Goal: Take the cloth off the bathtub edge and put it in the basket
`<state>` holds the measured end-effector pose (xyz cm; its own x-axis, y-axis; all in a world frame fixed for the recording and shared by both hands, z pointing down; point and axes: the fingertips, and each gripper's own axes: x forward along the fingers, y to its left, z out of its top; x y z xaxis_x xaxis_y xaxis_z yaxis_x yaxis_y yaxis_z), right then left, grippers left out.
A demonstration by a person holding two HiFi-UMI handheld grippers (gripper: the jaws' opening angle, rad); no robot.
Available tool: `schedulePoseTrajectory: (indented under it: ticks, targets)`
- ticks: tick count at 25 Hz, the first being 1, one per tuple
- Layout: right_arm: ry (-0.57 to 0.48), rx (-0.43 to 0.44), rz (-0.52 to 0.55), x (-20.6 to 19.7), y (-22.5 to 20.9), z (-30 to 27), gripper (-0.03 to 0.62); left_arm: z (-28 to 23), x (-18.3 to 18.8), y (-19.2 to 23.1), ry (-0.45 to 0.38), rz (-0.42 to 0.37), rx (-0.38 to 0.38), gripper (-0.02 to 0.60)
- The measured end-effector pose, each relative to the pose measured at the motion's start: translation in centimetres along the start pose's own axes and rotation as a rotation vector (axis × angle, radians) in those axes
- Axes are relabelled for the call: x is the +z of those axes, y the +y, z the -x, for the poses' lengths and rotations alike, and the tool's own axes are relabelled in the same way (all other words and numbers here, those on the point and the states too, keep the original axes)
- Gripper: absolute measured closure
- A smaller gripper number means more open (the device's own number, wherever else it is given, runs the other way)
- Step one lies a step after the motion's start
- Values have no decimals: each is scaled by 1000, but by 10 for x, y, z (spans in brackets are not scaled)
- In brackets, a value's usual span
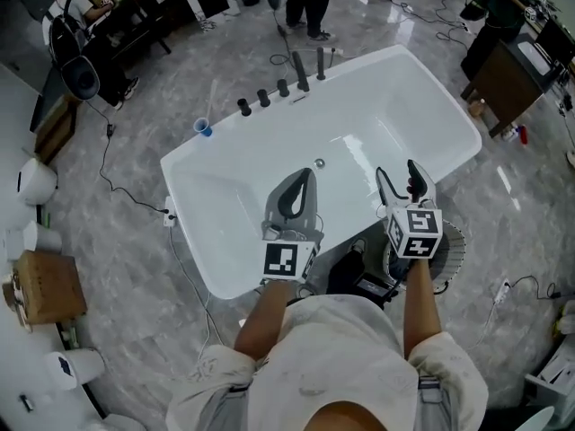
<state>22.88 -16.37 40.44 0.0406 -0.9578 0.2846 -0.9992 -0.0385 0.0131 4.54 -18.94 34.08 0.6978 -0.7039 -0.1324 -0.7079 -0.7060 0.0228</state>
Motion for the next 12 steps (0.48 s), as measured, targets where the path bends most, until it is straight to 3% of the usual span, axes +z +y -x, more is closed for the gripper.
schedulePoseTrajectory:
  ticks: [12]
  targets:
    - [-89, 289, 50, 37, 144, -16, 293, 94, 17, 85, 3, -55, 240, 581]
